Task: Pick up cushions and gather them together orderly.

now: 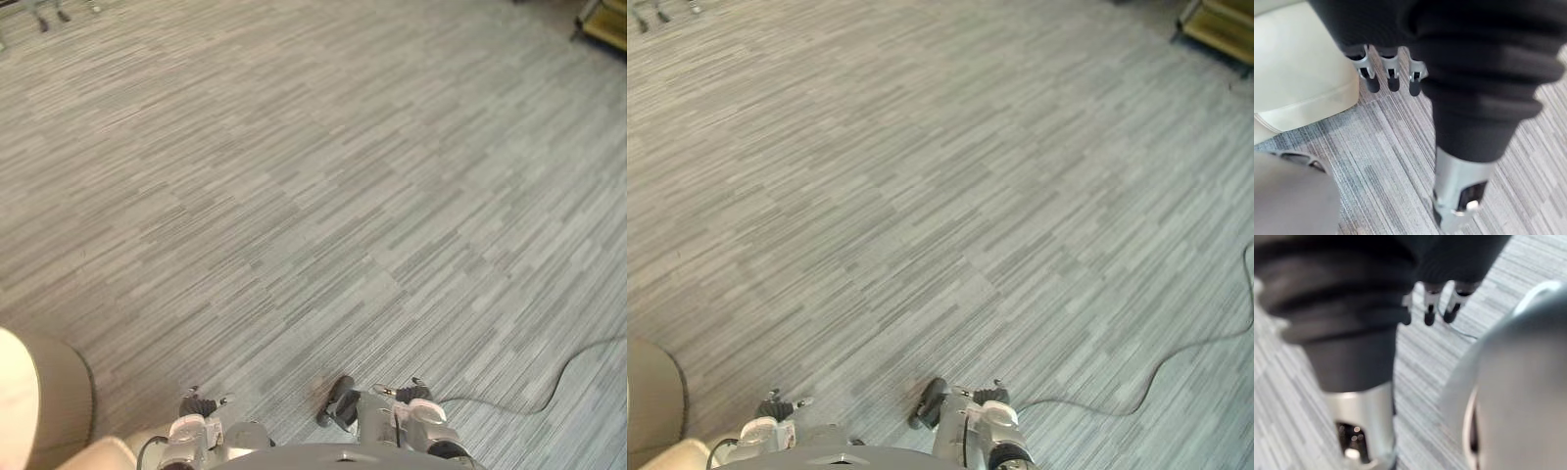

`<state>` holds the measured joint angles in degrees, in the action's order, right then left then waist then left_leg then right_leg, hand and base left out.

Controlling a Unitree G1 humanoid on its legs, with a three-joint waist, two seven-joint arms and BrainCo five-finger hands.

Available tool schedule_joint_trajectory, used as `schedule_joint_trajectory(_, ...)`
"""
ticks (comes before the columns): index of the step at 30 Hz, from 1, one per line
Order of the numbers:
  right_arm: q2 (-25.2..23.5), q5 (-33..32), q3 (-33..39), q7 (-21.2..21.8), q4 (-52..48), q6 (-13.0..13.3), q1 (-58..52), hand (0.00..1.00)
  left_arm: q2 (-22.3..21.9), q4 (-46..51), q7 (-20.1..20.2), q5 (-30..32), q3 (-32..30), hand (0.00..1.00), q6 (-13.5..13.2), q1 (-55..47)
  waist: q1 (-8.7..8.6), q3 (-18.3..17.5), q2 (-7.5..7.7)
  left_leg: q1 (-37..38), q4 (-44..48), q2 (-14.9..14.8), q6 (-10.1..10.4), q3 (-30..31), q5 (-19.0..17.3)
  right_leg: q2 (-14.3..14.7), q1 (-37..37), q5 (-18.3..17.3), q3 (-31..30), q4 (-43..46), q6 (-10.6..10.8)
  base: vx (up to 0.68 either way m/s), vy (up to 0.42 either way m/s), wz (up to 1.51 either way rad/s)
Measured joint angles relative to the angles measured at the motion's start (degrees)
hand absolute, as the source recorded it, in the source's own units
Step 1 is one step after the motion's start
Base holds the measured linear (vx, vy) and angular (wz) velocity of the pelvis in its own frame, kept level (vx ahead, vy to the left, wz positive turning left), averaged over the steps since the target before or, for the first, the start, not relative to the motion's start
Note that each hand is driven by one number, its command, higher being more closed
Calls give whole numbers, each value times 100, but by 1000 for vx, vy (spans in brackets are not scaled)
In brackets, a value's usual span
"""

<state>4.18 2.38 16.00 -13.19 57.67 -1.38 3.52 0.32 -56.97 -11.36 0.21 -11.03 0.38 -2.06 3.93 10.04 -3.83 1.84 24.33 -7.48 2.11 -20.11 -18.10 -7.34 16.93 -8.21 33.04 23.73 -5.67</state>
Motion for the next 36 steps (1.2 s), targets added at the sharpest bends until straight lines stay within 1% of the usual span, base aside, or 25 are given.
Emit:
schedule_joint_trajectory(2, 64, -79, -6, -20, -3, -1, -32, 0, -1, 8, 16, -4, 158, 0, 1, 81, -82, 98, -91, -436, 1377, -379, -66, 186, 87, 249, -225, -169, -78, -75, 0, 246, -19, -30)
schedule_joint_trajectory(3, 68, -90, -18, -50, -19, 0, -49, 0, 3, 55, 35, -10, 177, 0, -10, 111, -59, 176, -120, -677, 2228, -616, -119, 415, 209, 380, -438, -264, -154, -95, -23, 241, 2, -39)
schedule_joint_trajectory(5, 37, -94, -18, -116, -21, 9, -38, 0, 33, 169, 42, 2, 262, 0, -18, 121, -8, 258, -103, -960, 3000, -733, -161, 639, 18, 475, -650, -371, -297, -77, -23, 173, 17, -58)
schedule_joint_trajectory(6, 37, -94, -17, -144, -44, 35, -10, 0, 51, 269, 46, 0, 298, 0, -52, 129, -9, 296, -45, -1356, 3194, -654, -146, 810, -123, 482, -729, -453, -487, -87, -25, 181, 24, -62)
schedule_joint_trajectory(9, 37, -96, -16, -230, -67, 33, -1, 0, 76, 467, 45, -3, 305, 0, -52, 142, 50, 346, -20, -1874, 2888, -481, -67, 1052, -245, 488, -757, -532, -874, -103, 68, 169, 85, -67)
schedule_joint_trajectory(11, 23, -98, -21, -233, -86, 29, 28, 0, 74, 597, 42, -4, 299, 0, -57, 135, 116, 434, 6, -2081, 2282, -337, -58, 1115, -239, 486, -789, -571, -1201, -120, 136, 156, 157, -80)
schedule_joint_trajectory(12, -20, -99, -13, -238, -152, 21, 14, 0, 71, 674, 41, -5, 259, 0, -57, 132, 130, 460, -34, -2234, 1592, -253, 17, 1176, -187, 451, -793, -606, -1433, -122, 197, 164, 193, -75)
schedule_joint_trajectory(13, -47, -99, -13, -238, -201, 15, 1, 0, 70, 679, 39, -4, 220, 0, -57, 129, 130, 478, -21, -2285, 1212, -199, 72, 1240, -112, 432, -781, -650, -1557, -104, 275, 226, 286, -96)
schedule_joint_trajectory(14, -43, -100, -7, -241, -255, 8, -40, 0, 73, 671, 37, -9, 200, 0, -55, 117, 164, 494, -53, -2293, 785, -188, 176, 1234, 271, 412, -759, -739, -1753, -33, 466, 203, 257, -72)
schedule_joint_trajectory(15, -57, -98, -9, -237, -259, 7, -82, 0, 88, 661, 32, -8, 201, 0, -57, 111, 190, 491, -58, -2237, 743, -176, 167, 1191, 435, 393, -755, -768, -1846, -3, 513, 379, 327, -89)
schedule_joint_trajectory(16, -158, -99, -3, -239, -334, 2, -99, 0, 123, 569, 31, -4, 198, 0, -55, 112, 218, 430, 90, -2027, 604, -18, -1, 869, 277, 244, -760, -748, -2109, -21, 695, 283, 198, -57)
schedule_joint_trajectory(17, -170, -95, 1, -238, -370, -3, -134, 0, 124, 571, 33, -2, 193, 0, -55, 113, 220, 420, 112, -2001, 606, 24, -53, 811, 236, 207, -764, -739, -2158, -30, 749, 377, 247, -54)
schedule_joint_trajectory(19, -254, -91, 39, -234, -532, -10, -315, 0, 95, 593, 43, 1, 71, 0, -56, 124, 294, 401, 197, -1841, 685, 94, -284, 487, 144, 44, -760, -744, -2324, 126, 827, 335, 236, -33)
schedule_joint_trajectory(21, -313, -88, 68, -228, -606, -9, -332, 0, 107, 576, 41, 5, 107, 0, -41, 122, 277, 399, 258, -1577, 644, 215, -379, 358, -7, -143, -733, -720, -2369, 546, 968, 343, 204, -28)
schedule_joint_trajectory(22, -366, -88, 100, -224, -765, -6, -361, 0, 94, 563, 48, 11, 119, 0, -38, 119, 244, 405, 307, -1292, 667, 283, -411, 235, -230, -308, -451, -701, -2514, 1563, 1107, 248, 101, -20)
schedule_joint_trajectory(24, -392, -88, 99, -220, -854, -4, -367, 0, 108, 558, 49, 15, 179, 0, -23, 118, 196, 393, 360, -1117, 703, 310, -487, 180, -333, -422, -200, -519, -2644, 2294, 1276, 223, 67, -5)
schedule_joint_trajectory(25, -403, -88, 98, -216, -951, -6, -395, 0, 115, 561, 57, 21, 282, 0, -4, 120, 164, 386, 382, -950, 763, 296, -549, 173, -428, -469, -3, -257, -2696, 2880, 1352, 201, 15, 0)
schedule_joint_trajectory(26, -419, -88, 99, -206, -962, -5, -412, 0, 105, 560, 65, 46, 329, 0, 12, 104, 170, 366, 419, -740, 725, 262, -525, 165, -510, -469, 143, -184, -2757, 3331, 1371, 418, -29, -7)
schedule_joint_trajectory(29, -427, -88, 101, -182, -1014, -1, -402, 0, 79, 559, 63, 120, 303, 0, 70, 93, 103, 374, 407, -156, 418, 80, -289, 72, -755, -437, 589, -543, -2388, 3949, 1111, 320, -79, -22)
schedule_joint_trajectory(31, -424, -88, 114, -185, -1081, -4, -401, 0, 49, 544, 65, 143, 221, 0, 76, 48, 47, 367, 419, 204, 225, -132, -110, -59, -851, -424, 945, -807, -1875, 3617, 922, 433, -187, -34)
schedule_joint_trajectory(32, -422, -88, 122, -185, -1111, -4, -405, 0, 44, 517, 64, 166, 214, 0, 76, 53, 20, 369, 415, 292, 184, -178, -65, -64, -875, -423, 1034, -840, -1760, 3476, 891, 424, -235, -30)
schedule_joint_trajectory(33, -437, -101, 229, -181, -1195, 24, -413, 0, 30, 418, 64, 221, 218, 0, 81, 86, -76, 368, 415, 561, -36, -295, 41, -90, -932, -412, 1332, -826, -1516, 2878, 891, 360, -213, -18)
schedule_joint_trajectory(34, -438, -105, 237, -182, -1187, 41, -392, 0, 20, 395, 66, 228, 208, 0, 81, 95, -105, 369, 413, 671, -143, -321, 42, -126, -931, -391, 1404, -764, -1460, 2577, 834, 479, -290, -22)
schedule_joint_trajectory(35, -412, -107, 230, -181, -1170, 47, -375, 0, 17, 335, 67, 229, 216, 0, 81, 104, -129, 363, 409, 952, -412, -359, 115, -196, -892, -278, 1460, -441, -1403, 1590, 788, 685, -364, -9)
schedule_joint_trajectory(36, -395, -163, 242, -174, -1116, 52, -357, 0, 40, 211, 76, 226, 220, 0, 74, 110, -186, 323, 434, 1250, -676, -403, 316, -121, -774, -109, 1300, 595, -1295, 752, 319, 588, -302, -21)
